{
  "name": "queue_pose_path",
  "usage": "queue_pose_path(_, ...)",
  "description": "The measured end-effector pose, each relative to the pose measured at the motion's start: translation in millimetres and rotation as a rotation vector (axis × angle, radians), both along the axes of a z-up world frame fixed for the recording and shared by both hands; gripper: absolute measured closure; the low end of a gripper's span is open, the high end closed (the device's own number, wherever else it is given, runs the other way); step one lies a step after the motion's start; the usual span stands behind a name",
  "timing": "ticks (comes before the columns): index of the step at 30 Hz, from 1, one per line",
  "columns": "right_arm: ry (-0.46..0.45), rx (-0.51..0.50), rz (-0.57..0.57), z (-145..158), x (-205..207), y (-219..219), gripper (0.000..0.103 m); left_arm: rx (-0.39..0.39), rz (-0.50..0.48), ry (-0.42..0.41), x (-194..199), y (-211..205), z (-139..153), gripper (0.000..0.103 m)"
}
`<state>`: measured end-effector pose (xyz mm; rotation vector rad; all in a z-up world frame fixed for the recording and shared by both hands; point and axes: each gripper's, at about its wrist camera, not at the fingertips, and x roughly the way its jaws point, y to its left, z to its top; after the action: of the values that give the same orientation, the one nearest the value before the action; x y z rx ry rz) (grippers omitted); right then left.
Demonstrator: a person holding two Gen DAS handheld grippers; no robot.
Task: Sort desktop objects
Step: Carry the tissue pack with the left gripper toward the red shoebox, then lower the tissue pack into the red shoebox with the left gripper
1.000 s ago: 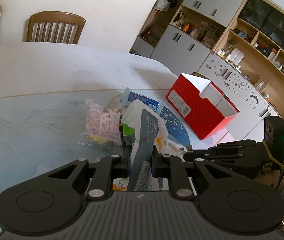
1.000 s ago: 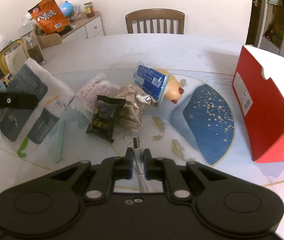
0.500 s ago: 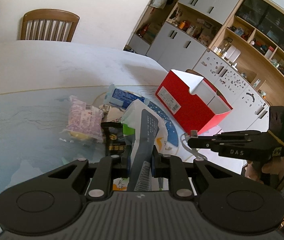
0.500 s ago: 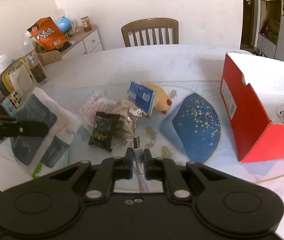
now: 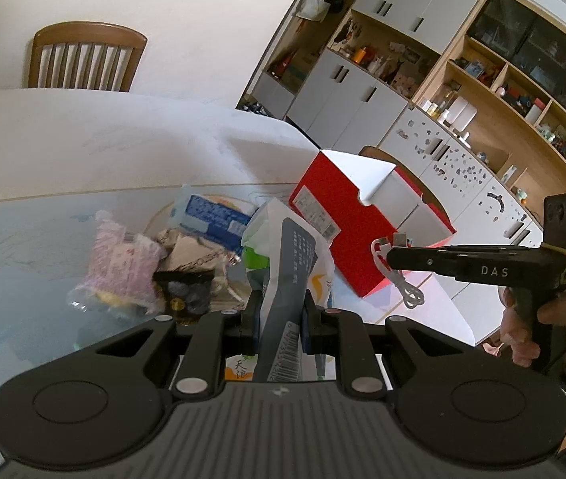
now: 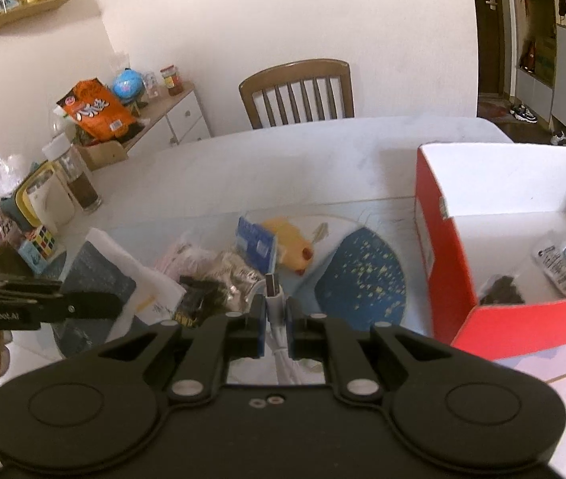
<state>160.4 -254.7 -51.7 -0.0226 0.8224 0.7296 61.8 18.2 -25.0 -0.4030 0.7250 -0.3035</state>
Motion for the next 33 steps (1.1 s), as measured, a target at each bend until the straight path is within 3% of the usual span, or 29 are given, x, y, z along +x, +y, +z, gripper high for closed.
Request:
queue_pose_path(14,-0.004,0.022,-0.031,9.5,40.8,-39.0,0.094,0.0,-0.029,-0.004,42.7,-38.8,4.5,0.087)
queue_pose_path(33,-0.019,0.006,-0.103,7.6,100.6,-122.7,0.093,0.016,-0.106,-0.026,120.2,-137.5,13.9,0.087)
